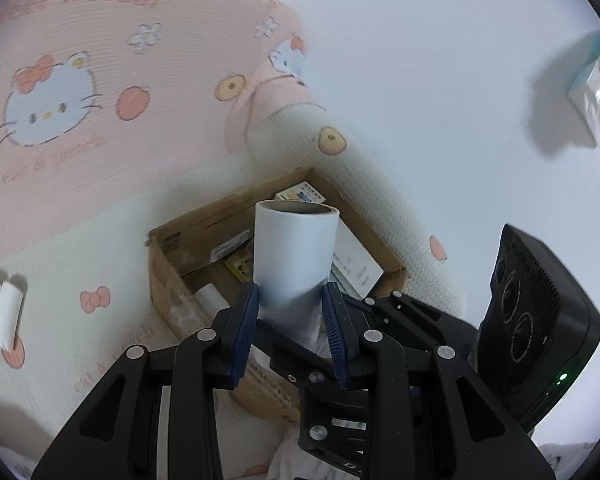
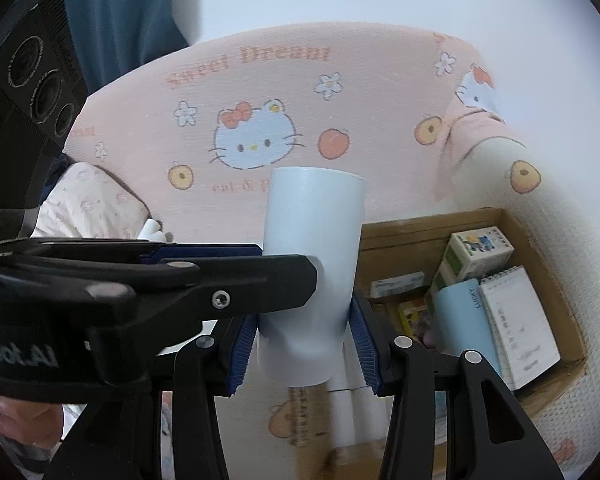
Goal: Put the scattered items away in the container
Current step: 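Lift the white tube with the right gripper and carry it over the box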
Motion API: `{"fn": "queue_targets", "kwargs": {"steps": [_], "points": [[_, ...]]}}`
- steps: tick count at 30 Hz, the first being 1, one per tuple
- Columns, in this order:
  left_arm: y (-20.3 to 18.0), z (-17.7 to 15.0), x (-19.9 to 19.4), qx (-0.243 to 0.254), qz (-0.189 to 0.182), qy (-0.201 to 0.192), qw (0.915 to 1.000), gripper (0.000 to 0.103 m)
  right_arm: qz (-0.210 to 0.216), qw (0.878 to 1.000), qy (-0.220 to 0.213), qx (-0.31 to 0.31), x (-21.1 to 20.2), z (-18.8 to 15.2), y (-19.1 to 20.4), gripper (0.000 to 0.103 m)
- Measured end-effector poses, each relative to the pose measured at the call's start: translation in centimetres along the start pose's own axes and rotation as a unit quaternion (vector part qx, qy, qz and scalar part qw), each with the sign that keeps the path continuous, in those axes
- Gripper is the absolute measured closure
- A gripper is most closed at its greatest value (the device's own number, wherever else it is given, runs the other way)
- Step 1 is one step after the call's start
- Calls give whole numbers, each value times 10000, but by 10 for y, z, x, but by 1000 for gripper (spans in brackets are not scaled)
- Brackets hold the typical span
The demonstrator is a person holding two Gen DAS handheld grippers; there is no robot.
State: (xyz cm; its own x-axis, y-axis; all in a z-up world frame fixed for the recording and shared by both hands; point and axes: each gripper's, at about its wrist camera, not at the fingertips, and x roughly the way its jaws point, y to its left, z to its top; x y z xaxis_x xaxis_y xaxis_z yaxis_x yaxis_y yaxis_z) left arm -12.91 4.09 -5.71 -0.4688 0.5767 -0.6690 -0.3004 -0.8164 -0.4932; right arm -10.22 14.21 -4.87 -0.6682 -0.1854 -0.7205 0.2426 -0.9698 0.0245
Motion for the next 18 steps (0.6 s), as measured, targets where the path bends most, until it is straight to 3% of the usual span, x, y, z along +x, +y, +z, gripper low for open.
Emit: {"fn": "queue_targets", "kwargs": {"steps": [13, 18], "points": [[-14, 25, 67, -130, 134, 643, 9978, 68, 202, 9971, 450, 586, 25, 1, -68, 60], [0, 30, 100, -388, 421, 1190, 9912, 68, 492, 9911, 999, 724, 59, 0, -85, 60]]}}
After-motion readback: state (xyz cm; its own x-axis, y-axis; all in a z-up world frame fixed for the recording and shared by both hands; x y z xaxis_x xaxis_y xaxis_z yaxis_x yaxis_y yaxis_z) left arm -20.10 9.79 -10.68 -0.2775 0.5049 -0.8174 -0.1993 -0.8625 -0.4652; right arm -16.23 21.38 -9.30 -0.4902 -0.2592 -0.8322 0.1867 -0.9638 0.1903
